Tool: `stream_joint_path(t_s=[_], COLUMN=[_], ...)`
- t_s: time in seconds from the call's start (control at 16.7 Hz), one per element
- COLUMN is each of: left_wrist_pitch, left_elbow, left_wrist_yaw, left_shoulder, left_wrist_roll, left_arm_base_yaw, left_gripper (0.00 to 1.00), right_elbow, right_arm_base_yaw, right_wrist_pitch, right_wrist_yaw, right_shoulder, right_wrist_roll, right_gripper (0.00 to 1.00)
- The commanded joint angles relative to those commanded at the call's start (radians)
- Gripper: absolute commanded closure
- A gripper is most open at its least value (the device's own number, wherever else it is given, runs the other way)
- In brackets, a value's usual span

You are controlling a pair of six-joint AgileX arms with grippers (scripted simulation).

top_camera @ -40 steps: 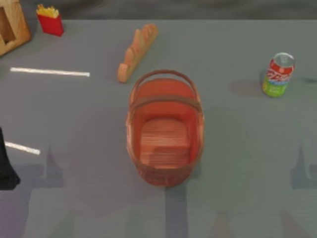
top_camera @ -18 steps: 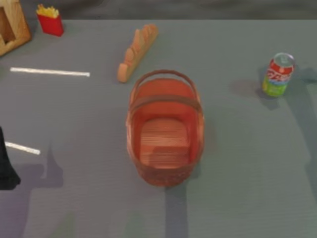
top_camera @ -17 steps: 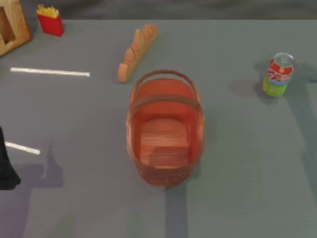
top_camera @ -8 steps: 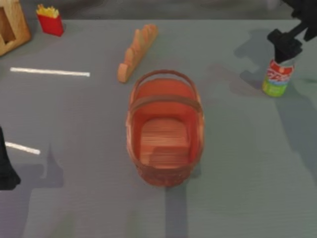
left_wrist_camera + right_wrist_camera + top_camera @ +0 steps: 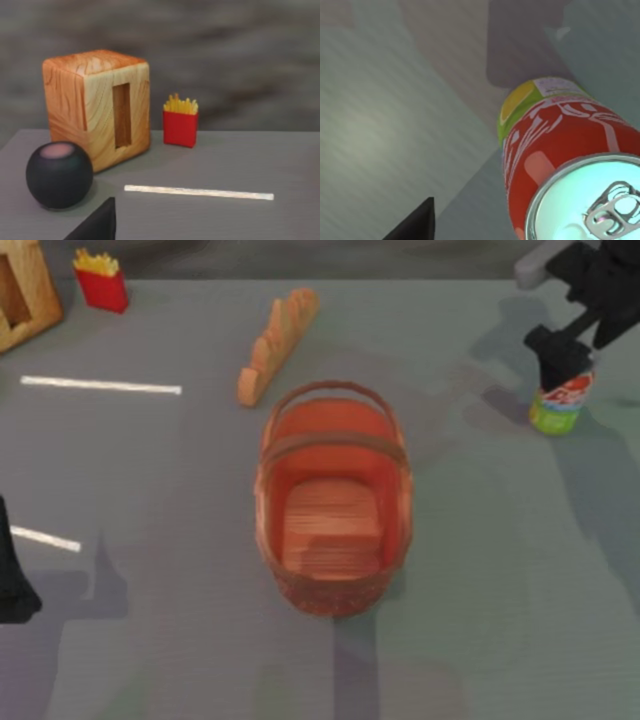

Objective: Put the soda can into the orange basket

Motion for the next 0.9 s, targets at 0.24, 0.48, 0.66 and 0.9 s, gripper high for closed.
stream_joint_path(t_s=[0.24, 0.48, 0.66, 0.9], left_wrist_pitch=[0.000, 0.000, 0.000, 0.000], left_elbow=[0.000, 0.000, 0.000, 0.000], left_wrist_yaw=[0.000, 0.000, 0.000, 0.000], left_shoulder=[0.000, 0.000, 0.000, 0.000], left_wrist_roll=[0.000, 0.000, 0.000, 0.000], left_arm_base_yaw=[0.000, 0.000, 0.000, 0.000], left_gripper=[0.00, 0.00, 0.00, 0.00], right_elbow=[-0.006, -0.113, -0.206, -0.222], right_arm_base_yaw=[-0.005, 0.002, 0.006, 0.007], right_wrist_pitch=[0.005, 0.104, 0.194, 0.210], right_wrist_yaw=[0.000, 0.000, 0.000, 0.000], right_shoulder=[0.000, -0.009, -0.013, -0.013], right_wrist_roll=[0.000, 0.002, 0.006, 0.007], right_gripper=[0.00, 0.00, 0.00, 0.00])
